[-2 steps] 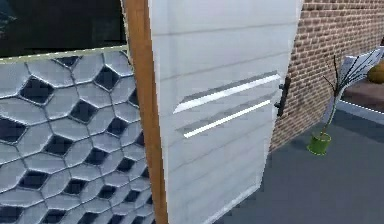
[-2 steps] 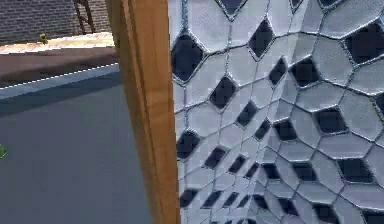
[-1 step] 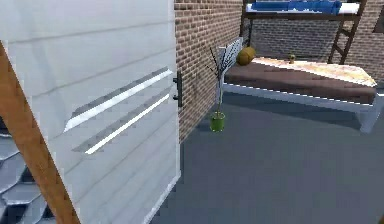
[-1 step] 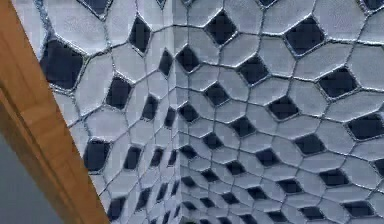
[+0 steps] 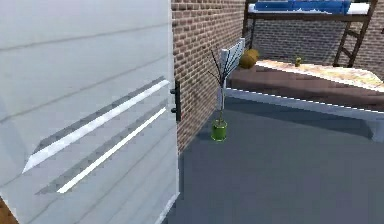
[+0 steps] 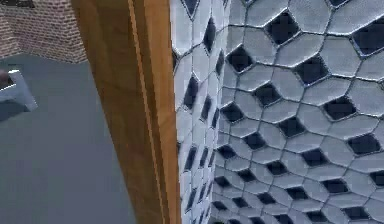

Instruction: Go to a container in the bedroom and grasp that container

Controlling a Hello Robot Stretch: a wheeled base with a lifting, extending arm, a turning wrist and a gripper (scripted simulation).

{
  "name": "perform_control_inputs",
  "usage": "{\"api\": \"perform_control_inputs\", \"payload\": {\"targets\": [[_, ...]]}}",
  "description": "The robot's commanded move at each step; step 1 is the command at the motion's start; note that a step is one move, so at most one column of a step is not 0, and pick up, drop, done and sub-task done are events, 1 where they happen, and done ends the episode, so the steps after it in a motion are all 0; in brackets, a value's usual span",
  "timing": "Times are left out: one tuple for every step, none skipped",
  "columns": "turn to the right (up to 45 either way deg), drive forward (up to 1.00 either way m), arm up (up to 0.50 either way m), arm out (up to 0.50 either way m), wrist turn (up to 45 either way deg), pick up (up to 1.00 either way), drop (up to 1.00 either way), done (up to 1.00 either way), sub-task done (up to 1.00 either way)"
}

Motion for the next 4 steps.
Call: {"api": "perform_control_inputs", "payload": {"targets": [[-45.0, 0.00, 0.00, 0.00, 0.0, 0.00, 0.00, 0.00, 0.00], [-45.0, 0.00, 0.00, 0.00, 0.0, 0.00, 0.00, 0.00, 0.00], [-45.0, 0.00, 0.00, 0.00, 0.0, 0.00, 0.00, 0.00, 0.00], [0.0, 0.05, 0.00, 0.00, 0.0, 0.00, 0.00, 0.00, 0.00]]}}
